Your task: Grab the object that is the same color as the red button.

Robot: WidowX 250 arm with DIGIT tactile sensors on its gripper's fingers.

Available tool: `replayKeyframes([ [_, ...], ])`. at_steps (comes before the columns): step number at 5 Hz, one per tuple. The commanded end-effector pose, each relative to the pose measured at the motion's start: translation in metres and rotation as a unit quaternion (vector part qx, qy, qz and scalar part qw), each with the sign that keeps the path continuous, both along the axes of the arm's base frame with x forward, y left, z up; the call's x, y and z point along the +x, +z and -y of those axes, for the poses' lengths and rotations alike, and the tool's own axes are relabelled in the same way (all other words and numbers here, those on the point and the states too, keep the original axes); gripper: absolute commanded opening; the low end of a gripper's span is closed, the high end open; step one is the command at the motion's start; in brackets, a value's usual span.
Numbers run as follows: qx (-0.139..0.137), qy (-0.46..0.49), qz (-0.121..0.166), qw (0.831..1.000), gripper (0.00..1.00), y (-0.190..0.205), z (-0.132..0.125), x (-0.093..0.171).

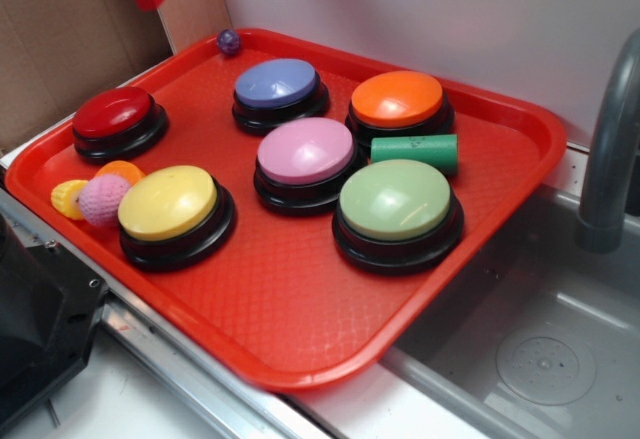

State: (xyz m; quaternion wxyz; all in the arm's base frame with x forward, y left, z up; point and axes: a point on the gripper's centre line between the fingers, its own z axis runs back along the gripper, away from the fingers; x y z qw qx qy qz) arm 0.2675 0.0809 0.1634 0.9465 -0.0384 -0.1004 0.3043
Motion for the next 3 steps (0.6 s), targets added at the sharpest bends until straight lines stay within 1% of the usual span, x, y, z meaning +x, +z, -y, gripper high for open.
replayKeyframes([
  [1, -0.037, -0.121, -0.017, 0.992, 0.0, 0.025, 0.035, -0.041],
  [2, -0.05, -0.152, -0.034, 0.987, 0.0, 0.019, 0.052, -0.049],
  [3, -0.045, -0.118, -0.045, 0.991, 0.0, 0.015, 0.039, -0.042],
])
